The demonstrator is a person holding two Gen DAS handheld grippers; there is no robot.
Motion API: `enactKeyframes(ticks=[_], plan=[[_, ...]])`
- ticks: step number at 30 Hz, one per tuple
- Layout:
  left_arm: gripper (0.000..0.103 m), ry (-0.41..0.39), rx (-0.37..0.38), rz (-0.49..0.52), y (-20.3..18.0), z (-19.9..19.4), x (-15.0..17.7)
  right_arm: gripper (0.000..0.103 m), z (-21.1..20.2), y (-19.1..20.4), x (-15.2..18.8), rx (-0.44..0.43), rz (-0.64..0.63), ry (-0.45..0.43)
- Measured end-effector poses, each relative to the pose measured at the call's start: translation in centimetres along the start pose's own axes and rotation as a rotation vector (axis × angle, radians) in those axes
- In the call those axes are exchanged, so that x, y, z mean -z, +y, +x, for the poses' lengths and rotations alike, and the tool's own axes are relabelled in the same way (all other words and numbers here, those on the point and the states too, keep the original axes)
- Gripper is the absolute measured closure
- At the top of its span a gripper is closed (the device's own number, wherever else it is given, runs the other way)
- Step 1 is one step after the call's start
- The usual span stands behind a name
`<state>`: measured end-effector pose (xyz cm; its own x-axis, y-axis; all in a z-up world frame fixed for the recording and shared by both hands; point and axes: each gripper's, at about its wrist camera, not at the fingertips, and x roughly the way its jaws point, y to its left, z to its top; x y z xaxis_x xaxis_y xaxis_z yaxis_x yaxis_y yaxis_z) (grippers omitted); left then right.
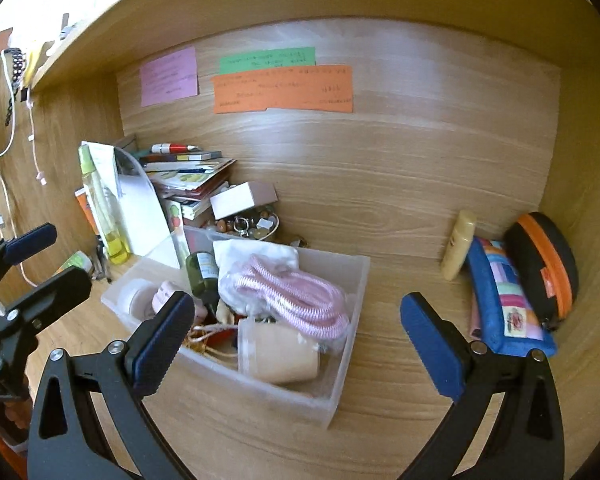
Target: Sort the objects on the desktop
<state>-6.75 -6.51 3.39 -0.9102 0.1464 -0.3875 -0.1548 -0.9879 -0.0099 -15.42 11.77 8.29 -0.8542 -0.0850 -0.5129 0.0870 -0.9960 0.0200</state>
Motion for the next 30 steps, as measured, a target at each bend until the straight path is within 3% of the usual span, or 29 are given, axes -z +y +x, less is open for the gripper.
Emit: enactKeyframes(ticks=[8,14,30], plan=[[0.001,0.027,0.01,0.004,-0.6,-0.5,1.1,0.0,-1.9,0.8,1.6,0.001,-0.028,0.002],[0.001,0.055,-0.003,-0.046,0.0,0.0,1.6,0.0,-1.5,0.4,2.1,-0.012,-0.007,0.029],[0.001,0.031,0.005,-0.055,-0.1,-0.6,1.6,0.0,-1.1,-1.5,3.1,-0.02,0.044,0.067]])
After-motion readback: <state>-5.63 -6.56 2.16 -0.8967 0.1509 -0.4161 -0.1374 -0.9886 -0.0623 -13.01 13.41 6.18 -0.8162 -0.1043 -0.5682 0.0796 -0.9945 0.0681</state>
